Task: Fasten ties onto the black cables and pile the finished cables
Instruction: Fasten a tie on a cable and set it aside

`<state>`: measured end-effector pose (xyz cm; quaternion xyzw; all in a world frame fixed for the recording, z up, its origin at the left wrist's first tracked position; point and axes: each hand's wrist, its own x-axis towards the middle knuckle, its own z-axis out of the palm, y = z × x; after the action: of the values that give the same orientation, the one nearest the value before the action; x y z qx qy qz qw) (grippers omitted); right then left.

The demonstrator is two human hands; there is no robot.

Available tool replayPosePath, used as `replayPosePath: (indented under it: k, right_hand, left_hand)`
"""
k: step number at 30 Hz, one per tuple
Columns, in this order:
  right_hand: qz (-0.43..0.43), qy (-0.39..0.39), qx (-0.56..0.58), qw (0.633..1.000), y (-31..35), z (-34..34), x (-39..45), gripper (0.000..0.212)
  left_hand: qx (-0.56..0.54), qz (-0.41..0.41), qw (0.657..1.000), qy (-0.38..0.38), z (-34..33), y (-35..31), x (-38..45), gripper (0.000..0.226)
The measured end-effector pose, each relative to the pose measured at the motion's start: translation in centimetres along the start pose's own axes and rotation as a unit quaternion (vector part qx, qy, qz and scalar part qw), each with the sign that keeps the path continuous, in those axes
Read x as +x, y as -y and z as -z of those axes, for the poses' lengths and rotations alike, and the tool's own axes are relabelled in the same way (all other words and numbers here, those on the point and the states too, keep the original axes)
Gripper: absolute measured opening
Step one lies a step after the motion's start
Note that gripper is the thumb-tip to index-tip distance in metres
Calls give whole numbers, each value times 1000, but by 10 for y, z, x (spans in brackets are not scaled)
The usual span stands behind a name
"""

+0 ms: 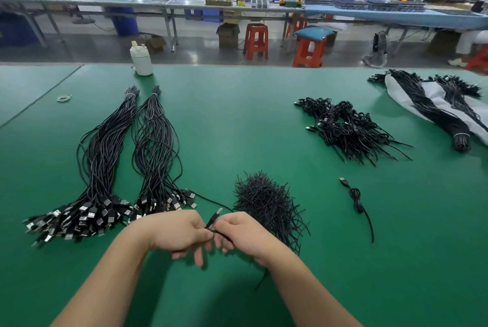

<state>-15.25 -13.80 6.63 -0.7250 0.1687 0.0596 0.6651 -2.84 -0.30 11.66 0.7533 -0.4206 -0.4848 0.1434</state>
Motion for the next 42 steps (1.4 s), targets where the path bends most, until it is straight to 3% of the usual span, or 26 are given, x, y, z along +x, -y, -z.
replayPosePath:
  k: [3,6,8,10,11,13,14,15,18,21,23,25,28,30,33,35,37,42]
  right_hand:
    - [15,-44,-85,995,4,2,-1,33]
    - [48,-93,-64,992,12,6,-2,27]
    - [76,-94,-49,991,14,3,-4,31]
    - [94,-89,-37,991,13,-3,-4,33]
    - [97,-88,-34,991,11,-6,-3,33]
    - [88,-87,-28,992,5,-12,0,34]
    - [78,-82,-20,993,1,-15,2,34]
    - [68,-74,1,995,-3,-16,2,33]
    - [34,-33,192,980,-11,-16,1,29]
    - [3,6,361,933,-14,-6,1,34]
    - [-6,17,377,926,-12,1,1,35]
    - [-21,13,350,937,-10,8,1,37]
    - [-24,-1,257,966,-5,10,1,40]
    - [-16,-21,198,980,0,11,3,39]
    - [16,-54,110,992,6,13,2,35]
    - [39,-61,60,996,7,11,-1,34]
    - [56,-74,29,995,5,6,-3,33]
    - [46,-91,-29,994,-8,-6,0,34]
  left_hand:
    - [95,50,989,-105,-2,3,6,38]
    - [26,58,957,-283,-3,5,17,39]
    - [-35,27,910,-413,-6,5,27,34]
    - [-272,-34,842,-464,-10,3,37,33]
    - [-436,-70,787,-431,-11,-1,39,35]
    - [-687,-120,643,-316,-11,-9,40,42]
    - [-739,-129,597,-284,-10,-12,40,42]
    - [-756,-136,580,-273,-9,-13,38,40]
    - [-722,-178,618,-255,-4,-15,33,31]
    - [-607,-245,740,-155,-3,-7,20,32]
    - [-462,-266,843,-71,1,3,10,37]
    - [-281,-237,930,-11,5,8,4,40]
    - [-111,-128,985,-38,-1,3,8,39]
    - [-65,-67,988,-122,-10,0,17,40]
    - [-64,-25,962,-266,-18,0,29,37]
    - [-227,-51,916,-327,-22,-2,32,33]
    - [-388,-86,854,-335,-24,-5,33,32]
    - [-534,-139,750,-365,-29,-18,36,32]
